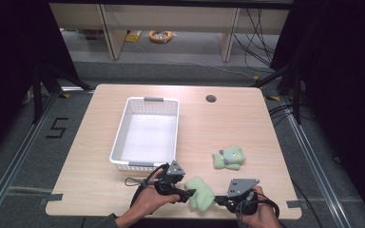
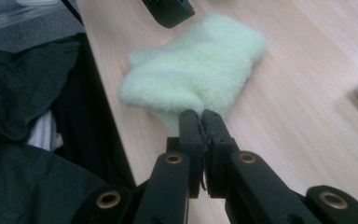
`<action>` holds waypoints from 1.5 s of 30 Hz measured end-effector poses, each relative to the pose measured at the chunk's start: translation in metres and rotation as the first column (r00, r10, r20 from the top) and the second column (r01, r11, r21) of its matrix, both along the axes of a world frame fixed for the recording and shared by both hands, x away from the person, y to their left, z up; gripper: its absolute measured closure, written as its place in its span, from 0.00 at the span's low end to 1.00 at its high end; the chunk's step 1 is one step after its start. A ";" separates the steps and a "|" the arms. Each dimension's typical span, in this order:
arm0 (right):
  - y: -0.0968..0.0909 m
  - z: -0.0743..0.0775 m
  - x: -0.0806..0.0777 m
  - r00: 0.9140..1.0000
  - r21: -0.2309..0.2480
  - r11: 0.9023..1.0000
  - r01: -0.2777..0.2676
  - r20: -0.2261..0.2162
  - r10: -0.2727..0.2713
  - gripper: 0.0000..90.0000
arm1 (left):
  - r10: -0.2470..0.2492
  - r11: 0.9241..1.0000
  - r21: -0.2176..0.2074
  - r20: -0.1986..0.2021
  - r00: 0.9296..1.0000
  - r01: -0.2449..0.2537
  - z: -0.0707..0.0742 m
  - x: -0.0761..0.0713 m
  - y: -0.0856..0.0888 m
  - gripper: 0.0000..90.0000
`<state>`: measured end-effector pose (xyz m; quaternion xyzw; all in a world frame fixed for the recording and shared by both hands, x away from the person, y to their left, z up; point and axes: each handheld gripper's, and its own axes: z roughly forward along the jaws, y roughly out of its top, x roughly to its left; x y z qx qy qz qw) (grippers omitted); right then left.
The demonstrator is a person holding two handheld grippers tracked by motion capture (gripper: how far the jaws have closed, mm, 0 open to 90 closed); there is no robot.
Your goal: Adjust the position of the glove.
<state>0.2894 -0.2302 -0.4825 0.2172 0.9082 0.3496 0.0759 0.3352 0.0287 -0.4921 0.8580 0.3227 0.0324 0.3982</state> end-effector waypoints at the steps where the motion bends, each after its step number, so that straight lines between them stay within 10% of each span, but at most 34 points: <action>1: 0.000 0.000 0.000 1.000 0.000 1.000 0.000 0.000 0.000 0.99 | 0.000 1.000 0.000 0.000 1.000 0.000 0.000 0.000 0.000 0.36; 11: -0.013 0.000 0.011 1.000 0.009 1.000 0.012 -0.003 -0.012 0.99 | -0.028 0.999 -0.028 -0.073 0.997 0.026 -0.013 0.013 -0.009 0.49; 23: -0.019 -0.003 0.019 0.998 0.020 0.998 0.058 -0.011 -0.058 0.99 | -0.074 0.997 0.000 -0.032 0.997 0.074 -0.017 0.011 -0.006 0.94; 45: -0.018 0.000 0.047 0.999 0.021 0.999 0.025 -0.035 -0.024 0.99 | -0.090 0.994 -0.066 -0.052 0.995 0.086 -0.007 -0.030 0.007 0.97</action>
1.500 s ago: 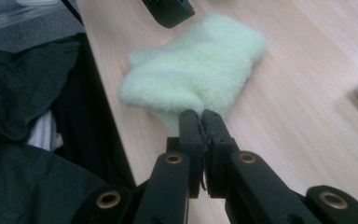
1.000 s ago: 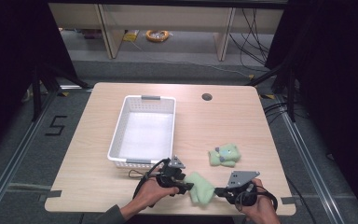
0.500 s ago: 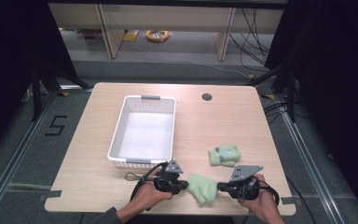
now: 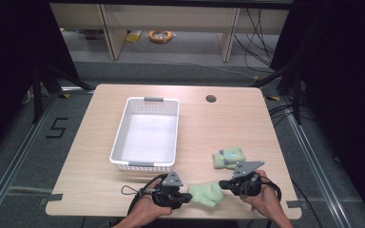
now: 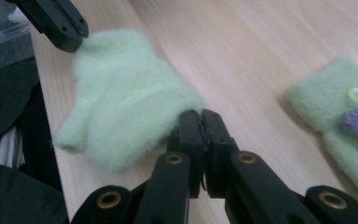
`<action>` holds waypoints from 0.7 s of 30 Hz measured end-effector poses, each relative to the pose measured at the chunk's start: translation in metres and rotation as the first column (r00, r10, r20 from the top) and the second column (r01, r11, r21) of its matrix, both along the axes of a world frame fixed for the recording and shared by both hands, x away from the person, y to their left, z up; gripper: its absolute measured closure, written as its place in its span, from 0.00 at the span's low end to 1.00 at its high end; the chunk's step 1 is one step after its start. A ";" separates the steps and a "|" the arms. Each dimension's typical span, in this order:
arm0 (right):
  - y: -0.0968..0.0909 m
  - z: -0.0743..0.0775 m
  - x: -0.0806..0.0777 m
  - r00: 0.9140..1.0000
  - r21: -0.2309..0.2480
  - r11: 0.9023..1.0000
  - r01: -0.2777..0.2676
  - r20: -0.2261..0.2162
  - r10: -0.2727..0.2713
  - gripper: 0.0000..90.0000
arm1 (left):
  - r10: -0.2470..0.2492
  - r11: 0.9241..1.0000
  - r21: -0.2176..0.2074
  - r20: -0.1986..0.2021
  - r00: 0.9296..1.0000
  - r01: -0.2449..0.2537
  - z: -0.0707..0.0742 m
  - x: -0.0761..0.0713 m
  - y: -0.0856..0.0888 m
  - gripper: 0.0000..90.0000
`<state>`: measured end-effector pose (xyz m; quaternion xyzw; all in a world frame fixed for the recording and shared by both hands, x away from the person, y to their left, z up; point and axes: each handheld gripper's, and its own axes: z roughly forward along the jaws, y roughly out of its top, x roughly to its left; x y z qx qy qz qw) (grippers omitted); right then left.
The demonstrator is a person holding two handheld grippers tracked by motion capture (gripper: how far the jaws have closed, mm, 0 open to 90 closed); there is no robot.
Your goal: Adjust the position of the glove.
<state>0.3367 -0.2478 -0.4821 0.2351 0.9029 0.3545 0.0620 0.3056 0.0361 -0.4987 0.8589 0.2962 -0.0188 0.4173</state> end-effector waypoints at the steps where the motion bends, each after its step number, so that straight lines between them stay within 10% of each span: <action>1: 0.001 -0.004 0.003 1.000 -0.021 1.000 0.003 -0.003 -0.003 0.99 | 0.006 1.000 0.008 -0.004 1.000 -0.005 -0.005 0.002 -0.002 0.97; 9: -0.003 -0.009 0.007 0.998 -0.028 0.998 0.055 -0.006 -0.055 0.95 | 0.002 1.000 0.025 0.003 1.000 -0.002 -0.009 0.003 -0.007 0.95; 21: -0.019 0.019 0.008 0.982 -0.069 0.986 0.155 0.119 -0.146 0.72 | 0.072 0.997 -0.007 0.050 0.996 -0.072 0.012 -0.002 0.005 0.47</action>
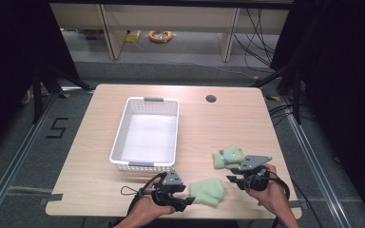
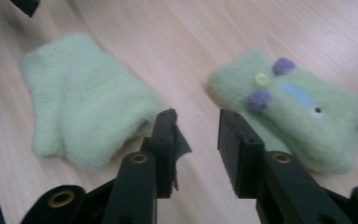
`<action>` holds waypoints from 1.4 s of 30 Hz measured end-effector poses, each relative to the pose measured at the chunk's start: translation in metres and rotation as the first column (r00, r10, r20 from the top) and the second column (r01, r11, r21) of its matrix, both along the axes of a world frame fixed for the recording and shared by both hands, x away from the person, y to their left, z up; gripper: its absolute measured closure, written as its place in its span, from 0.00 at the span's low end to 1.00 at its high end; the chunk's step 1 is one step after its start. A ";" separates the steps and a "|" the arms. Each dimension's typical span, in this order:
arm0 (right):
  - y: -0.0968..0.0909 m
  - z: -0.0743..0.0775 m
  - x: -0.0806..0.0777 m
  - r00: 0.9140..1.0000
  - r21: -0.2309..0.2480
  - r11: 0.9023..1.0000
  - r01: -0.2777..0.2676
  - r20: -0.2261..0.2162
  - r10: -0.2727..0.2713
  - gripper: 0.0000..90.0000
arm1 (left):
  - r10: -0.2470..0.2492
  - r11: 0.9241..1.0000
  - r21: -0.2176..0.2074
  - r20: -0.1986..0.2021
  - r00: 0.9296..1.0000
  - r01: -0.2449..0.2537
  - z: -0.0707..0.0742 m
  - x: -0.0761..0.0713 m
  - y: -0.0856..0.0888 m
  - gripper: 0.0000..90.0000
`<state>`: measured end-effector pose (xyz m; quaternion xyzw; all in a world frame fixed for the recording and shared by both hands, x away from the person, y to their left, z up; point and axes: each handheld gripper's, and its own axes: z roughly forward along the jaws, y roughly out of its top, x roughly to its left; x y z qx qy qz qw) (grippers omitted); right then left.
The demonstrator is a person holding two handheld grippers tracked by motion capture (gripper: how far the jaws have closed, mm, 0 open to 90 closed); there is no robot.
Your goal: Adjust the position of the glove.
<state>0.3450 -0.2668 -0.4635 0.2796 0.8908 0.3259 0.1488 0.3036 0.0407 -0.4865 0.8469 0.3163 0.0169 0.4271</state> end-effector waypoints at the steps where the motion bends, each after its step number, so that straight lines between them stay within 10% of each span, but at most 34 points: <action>1: -0.001 0.002 0.002 1.000 0.000 1.000 0.003 0.005 -0.003 0.72 | 0.011 1.000 -0.005 0.001 1.000 -0.011 0.001 -0.001 0.002 0.45; 22: 0.009 -0.004 0.075 0.996 -0.066 0.996 0.065 -0.052 -0.069 0.58 | 0.103 0.995 -0.011 -0.003 0.995 -0.103 -0.010 -0.010 0.044 0.28; 42: 0.009 -0.028 0.088 0.987 -0.042 0.994 0.097 -0.123 -0.101 0.60 | 0.104 0.995 0.005 -0.004 0.995 -0.104 -0.013 -0.005 0.053 0.28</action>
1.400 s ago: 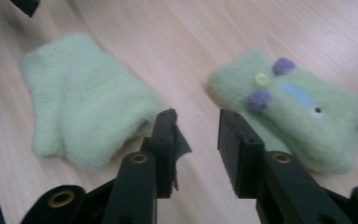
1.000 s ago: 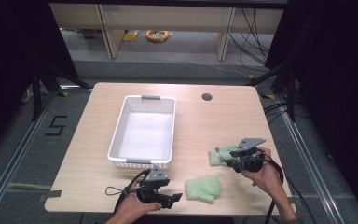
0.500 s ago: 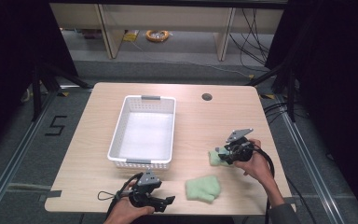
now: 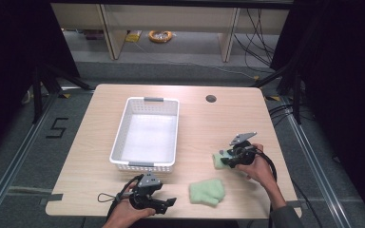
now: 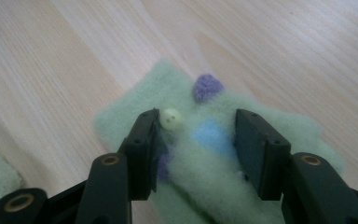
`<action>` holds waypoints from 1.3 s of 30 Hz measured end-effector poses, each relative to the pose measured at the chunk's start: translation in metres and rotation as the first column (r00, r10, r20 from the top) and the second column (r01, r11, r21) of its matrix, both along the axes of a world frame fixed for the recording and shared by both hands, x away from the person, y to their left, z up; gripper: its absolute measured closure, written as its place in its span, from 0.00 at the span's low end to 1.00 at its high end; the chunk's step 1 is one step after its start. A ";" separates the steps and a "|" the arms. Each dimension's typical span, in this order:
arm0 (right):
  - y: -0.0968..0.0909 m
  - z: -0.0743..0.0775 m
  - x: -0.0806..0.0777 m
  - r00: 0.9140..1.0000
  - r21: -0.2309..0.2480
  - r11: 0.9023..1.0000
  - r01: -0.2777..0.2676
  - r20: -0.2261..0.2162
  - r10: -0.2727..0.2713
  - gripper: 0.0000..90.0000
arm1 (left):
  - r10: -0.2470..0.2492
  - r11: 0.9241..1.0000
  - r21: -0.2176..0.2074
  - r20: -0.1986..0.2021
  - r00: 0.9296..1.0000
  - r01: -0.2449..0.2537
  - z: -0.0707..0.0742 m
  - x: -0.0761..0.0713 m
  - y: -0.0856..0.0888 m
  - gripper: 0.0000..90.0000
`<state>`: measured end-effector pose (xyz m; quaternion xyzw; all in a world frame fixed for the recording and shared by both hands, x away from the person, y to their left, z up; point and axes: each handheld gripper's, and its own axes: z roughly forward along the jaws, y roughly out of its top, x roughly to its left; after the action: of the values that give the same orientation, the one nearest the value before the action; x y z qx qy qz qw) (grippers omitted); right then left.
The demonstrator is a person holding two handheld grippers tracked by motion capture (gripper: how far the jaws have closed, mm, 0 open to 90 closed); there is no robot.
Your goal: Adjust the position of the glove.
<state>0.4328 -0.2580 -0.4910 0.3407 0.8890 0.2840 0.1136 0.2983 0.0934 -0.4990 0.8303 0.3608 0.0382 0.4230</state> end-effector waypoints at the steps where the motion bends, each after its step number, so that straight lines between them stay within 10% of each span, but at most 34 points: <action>1: 0.000 0.000 0.000 1.000 0.003 1.000 0.009 -0.010 -0.009 0.62 | 0.011 1.000 -0.007 -0.009 1.000 -0.011 -0.001 0.000 -0.001 0.28; 10: 0.000 -0.002 -0.005 0.997 0.034 0.997 0.070 -0.013 -0.070 0.88 | 0.002 1.000 -0.006 -0.014 1.000 -0.002 -0.004 -0.001 -0.002 0.28; 27: 0.001 0.006 -0.011 0.998 0.060 0.997 0.056 0.034 -0.058 0.92 | 0.013 1.000 -0.013 -0.021 1.000 -0.013 -0.005 0.000 0.000 0.29; 39: 0.009 0.047 -0.050 0.991 0.081 0.997 -0.005 0.132 -0.006 0.92 | 0.013 1.000 -0.010 -0.019 1.000 -0.013 -0.004 0.000 0.001 0.29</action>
<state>0.3825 -0.2487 -0.4436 0.3259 0.8672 0.3418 0.1581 0.2985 0.0942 -0.5034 0.8261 0.3704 0.0311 0.4236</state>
